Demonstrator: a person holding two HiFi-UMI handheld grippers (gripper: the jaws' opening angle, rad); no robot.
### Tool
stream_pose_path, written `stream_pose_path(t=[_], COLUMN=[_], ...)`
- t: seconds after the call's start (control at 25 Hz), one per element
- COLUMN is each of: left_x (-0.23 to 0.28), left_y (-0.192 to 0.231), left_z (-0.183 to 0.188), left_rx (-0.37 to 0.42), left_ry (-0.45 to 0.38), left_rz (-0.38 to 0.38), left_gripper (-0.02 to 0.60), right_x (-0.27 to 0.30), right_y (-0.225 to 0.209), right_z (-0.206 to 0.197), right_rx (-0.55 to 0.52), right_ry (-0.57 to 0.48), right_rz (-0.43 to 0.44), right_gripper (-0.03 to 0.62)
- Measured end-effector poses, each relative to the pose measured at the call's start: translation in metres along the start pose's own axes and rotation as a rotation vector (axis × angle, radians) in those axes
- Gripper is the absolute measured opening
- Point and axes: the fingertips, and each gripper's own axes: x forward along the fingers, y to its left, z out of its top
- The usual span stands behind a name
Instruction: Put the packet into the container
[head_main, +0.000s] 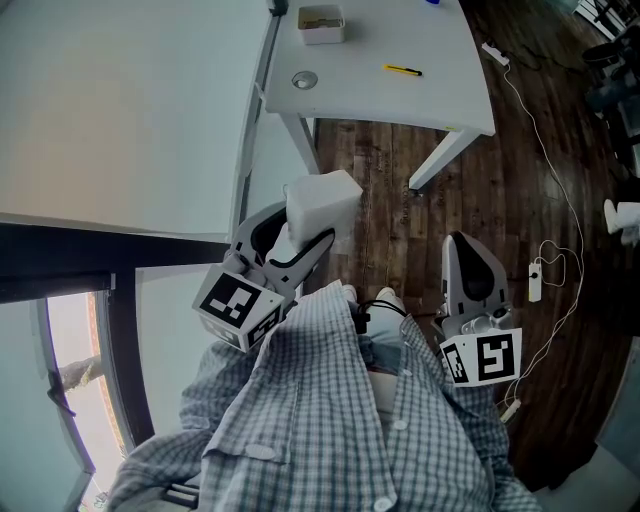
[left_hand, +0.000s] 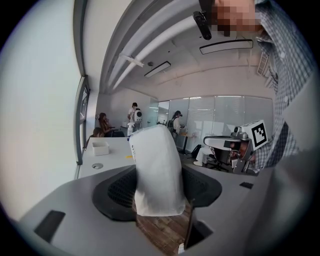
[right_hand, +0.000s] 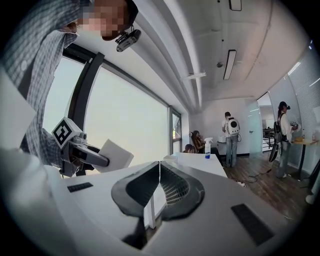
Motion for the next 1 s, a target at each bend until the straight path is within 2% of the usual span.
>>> stream_pose_path(t=[0.24,0.44,0.68,1.0], left_x=[-0.013,-0.021,-0.024,-0.023], left_y=[0.003,0.008,0.008,0.018], left_z=[-0.003,-0.006,-0.005,-0.003], left_rx=[0.019,0.011,0.006,-0.015], left_ry=[-0.017,-0.021,-0.027,-0.019], left_rz=[-0.008,0.002,0.006,0.049], left_gripper=[0.268,0.268,0.268,0.268], right_x=[-0.003,-0.005,-0.005,0.008], right_y=[0.010,0.013,0.009,0.002], right_z=[0.000,0.005,0.002,0.005], right_rx=[0.006,-0.028,-0.026,-0.064], right_ry=[-0.009,-0.012,0.000,0.008], right_rz=[-0.021,-0.056,-0.065,-0.046], right_gripper=[0.015,0.015,0.015,0.015])
